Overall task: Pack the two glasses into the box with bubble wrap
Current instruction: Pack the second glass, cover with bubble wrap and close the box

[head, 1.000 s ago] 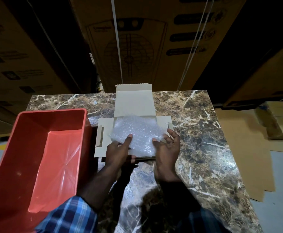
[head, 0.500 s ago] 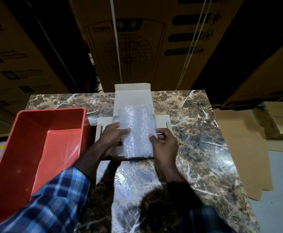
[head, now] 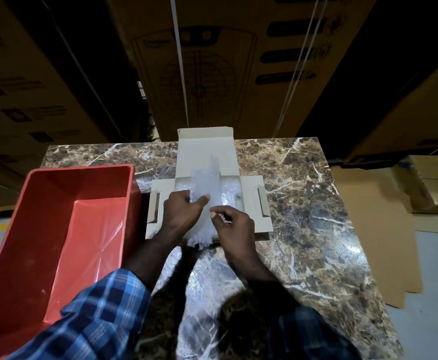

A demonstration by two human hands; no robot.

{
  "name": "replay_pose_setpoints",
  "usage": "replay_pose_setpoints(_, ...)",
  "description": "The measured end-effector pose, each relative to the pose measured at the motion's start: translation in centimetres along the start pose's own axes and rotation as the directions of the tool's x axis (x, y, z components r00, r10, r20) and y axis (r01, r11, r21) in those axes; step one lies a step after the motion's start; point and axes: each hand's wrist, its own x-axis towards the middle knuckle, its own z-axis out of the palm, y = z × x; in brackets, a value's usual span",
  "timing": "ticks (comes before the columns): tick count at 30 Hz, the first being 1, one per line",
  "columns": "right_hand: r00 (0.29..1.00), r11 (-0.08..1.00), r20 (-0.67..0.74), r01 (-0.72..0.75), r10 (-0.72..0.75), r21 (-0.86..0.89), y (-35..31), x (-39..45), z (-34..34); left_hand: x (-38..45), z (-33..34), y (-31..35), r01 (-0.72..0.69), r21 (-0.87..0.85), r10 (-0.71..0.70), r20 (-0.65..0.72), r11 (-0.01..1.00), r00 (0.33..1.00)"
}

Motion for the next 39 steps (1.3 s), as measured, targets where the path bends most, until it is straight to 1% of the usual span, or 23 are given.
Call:
replay_pose_setpoints(1, 0.999, 1.0, -0.032, -0.016, 0.016, -0.009, -0.1, 0.1, -0.1, 0.3, -0.1, -0.3, -0.008, -0.023, 0.007, -0.027, 1.0, 1.0)
replay_pose_setpoints(2, 0.997, 0.999, -0.076, -0.033, 0.031, -0.019, -0.1, 0.3, -0.3, 0.5, -0.3, -0.5, -0.018, -0.084, 0.014, -0.04, 0.996, 0.999)
replay_pose_setpoints(4, 0.981, 0.999, -0.191, -0.05, 0.046, -0.015, 0.0, 0.6, -0.8, 0.6, -0.8, -0.7, -0.029, -0.226, 0.017, -0.052, 0.974, 0.998)
replay_pose_setpoints(5, 0.966, 0.999, -0.254, -0.049, 0.045, -0.007, 0.1, 0.7, -1.2, 0.8, -1.2, -0.8, -0.035, -0.265, 0.02, -0.059, 0.964, 0.998)
replay_pose_setpoints(7, 0.935, 0.998, -0.353, -0.048, 0.032, -0.037, 0.3, 0.9, -2.0, 1.1, -2.0, -0.8, -0.043, -0.27, 0.018, -0.095, 0.962, 0.995)
replay_pose_setpoints(10, 0.919, 0.99, -0.395, -0.044, -0.013, -0.136, 0.7, 1.1, -3.1, 2.3, -2.9, -1.6, -0.066, -0.185, 0.038, -0.15, 0.981, 0.988)
replay_pose_setpoints(11, 0.926, 0.983, -0.376, -0.038, -0.032, -0.178, 0.9, 1.1, -3.2, 2.6, -3.0, -1.9, -0.079, -0.127, 0.056, -0.17, 0.989, 0.984)
replay_pose_setpoints(13, 0.954, 0.957, -0.296, -0.034, -0.056, -0.29, 1.1, 1.2, -3.1, 2.8, -3.2, -2.3, -0.093, 0.078, 0.107, -0.197, 0.993, 0.975)
replay_pose_setpoints(14, 0.965, 0.933, -0.254, -0.024, -0.073, -0.358, 1.3, 1.3, -3.1, 2.6, -3.3, -2.4, -0.103, 0.196, 0.144, -0.206, 0.975, 0.968)
replay_pose_setpoints(15, 0.972, 0.902, -0.216, -0.009, -0.094, -0.432, 1.5, 1.4, -3.0, 2.4, -3.2, -2.5, -0.103, 0.259, 0.161, -0.213, 0.96, 0.964)
replay_pose_setpoints(16, 0.977, 0.865, -0.186, 0.0, -0.108, -0.502, 1.6, 1.6, -2.9, 2.2, -3.1, -2.6, -0.122, 0.275, 0.185, -0.214, 0.954, 0.959)
replay_pose_setpoints(18, 0.977, 0.812, -0.171, 0.006, -0.131, -0.584, 1.6, 1.9, -2.8, 1.9, -2.7, -3.1, -0.178, 0.245, 0.229, -0.199, 0.953, 0.953)
replay_pose_setpoints(20, 0.963, 0.773, -0.182, 0.039, -0.197, -0.633, 1.6, 2.0, -2.7, 1.8, -2.2, -3.4, -0.215, 0.237, 0.264, -0.2, 0.947, 0.943)
replay_pose_setpoints(22, 0.942, 0.738, -0.194, 0.077, -0.275, -0.67, 1.3, 2.0, -2.4, 1.9, -2.0, -3.5, -0.219, 0.24, 0.274, -0.229, 0.946, 0.934)
replay_pose_setpoints(25, 0.912, 0.707, -0.165, 0.168, -0.376, -0.687, 0.7, 2.1, -2.2, 1.9, -1.9, -3.3, -0.249, 0.217, 0.303, -0.272, 0.944, 0.913)
replay_pose_setpoints(29, 0.916, 0.647, -0.106, 0.188, -0.387, -0.739, 0.9, 2.6, -1.9, 2.1, -2.1, -3.0, -0.244, 0.272, 0.31, -0.235, 0.931, 0.921)
replay_pose_setpoints(33, 0.92, 0.598, -0.093, 0.169, -0.382, -0.783, 0.7, 2.7, -1.6, 1.5, -2.1, -3.0, -0.219, 0.429, 0.345, -0.241, 0.876, 0.907)
replay_pose_setpoints(36, 0.916, 0.591, -0.077, 0.187, -0.393, -0.785, 0.4, 2.9, -1.6, 1.1, -1.8, -2.8, -0.239, 0.419, 0.355, -0.224, 0.876, 0.908)
replay_pose_setpoints(39, 0.904, 0.511, 0.02, 0.26, -0.428, -0.819, 1.0, 2.9, -1.3, 0.6, -1.3, -3.0, -0.278, 0.435, 0.378, -0.163, 0.857, 0.911)
